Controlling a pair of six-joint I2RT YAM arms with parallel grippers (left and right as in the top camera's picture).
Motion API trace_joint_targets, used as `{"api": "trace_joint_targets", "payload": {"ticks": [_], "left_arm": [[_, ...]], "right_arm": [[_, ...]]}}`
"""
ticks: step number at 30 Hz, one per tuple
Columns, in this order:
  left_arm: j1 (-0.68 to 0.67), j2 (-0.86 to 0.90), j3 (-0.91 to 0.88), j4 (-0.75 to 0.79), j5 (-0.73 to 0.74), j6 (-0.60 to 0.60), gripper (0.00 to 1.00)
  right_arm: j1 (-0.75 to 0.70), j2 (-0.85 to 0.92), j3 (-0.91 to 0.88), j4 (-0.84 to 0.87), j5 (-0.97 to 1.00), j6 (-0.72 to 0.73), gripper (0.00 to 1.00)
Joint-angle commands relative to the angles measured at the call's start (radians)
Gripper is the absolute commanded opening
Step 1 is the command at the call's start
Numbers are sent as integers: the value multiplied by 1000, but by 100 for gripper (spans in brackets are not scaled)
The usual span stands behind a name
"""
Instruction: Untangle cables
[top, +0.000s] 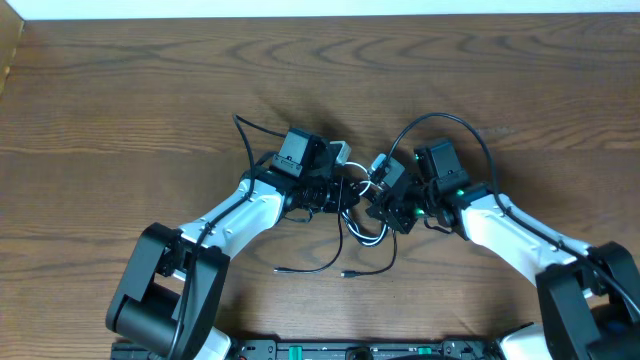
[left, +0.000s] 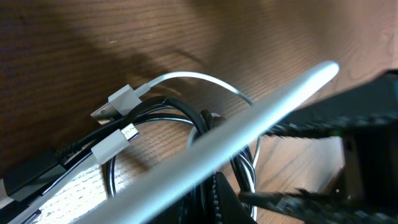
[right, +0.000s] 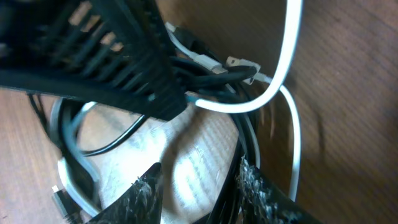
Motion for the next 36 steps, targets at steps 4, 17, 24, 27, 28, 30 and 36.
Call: {"api": "trace_joint_targets", "payload": {"ticks": [4, 17, 24, 27, 28, 30, 36], "left_arm": [[-1, 18, -3, 10, 19, -18, 8], [0, 92, -3, 100, 18, -132, 8], [0, 92, -3, 102, 17, -132, 8], [0, 92, -3, 106, 12, -132, 8], [1, 92, -3, 105, -1, -132, 7], [5, 92, -3, 98, -43, -146, 8], [42, 92, -3, 86, -82, -185, 8]], "right_arm": [[5, 35, 1, 37, -21, -44, 36], [11, 129, 1, 147, 34, -59, 36], [11, 205, 1, 183, 74, -58, 36], [11, 246, 1, 183, 91, -58, 37], [11, 254, 1, 182, 109, -45, 35], [11, 259, 1, 164, 154, -2, 25], [9, 199, 21, -10, 29, 21, 8]]}}
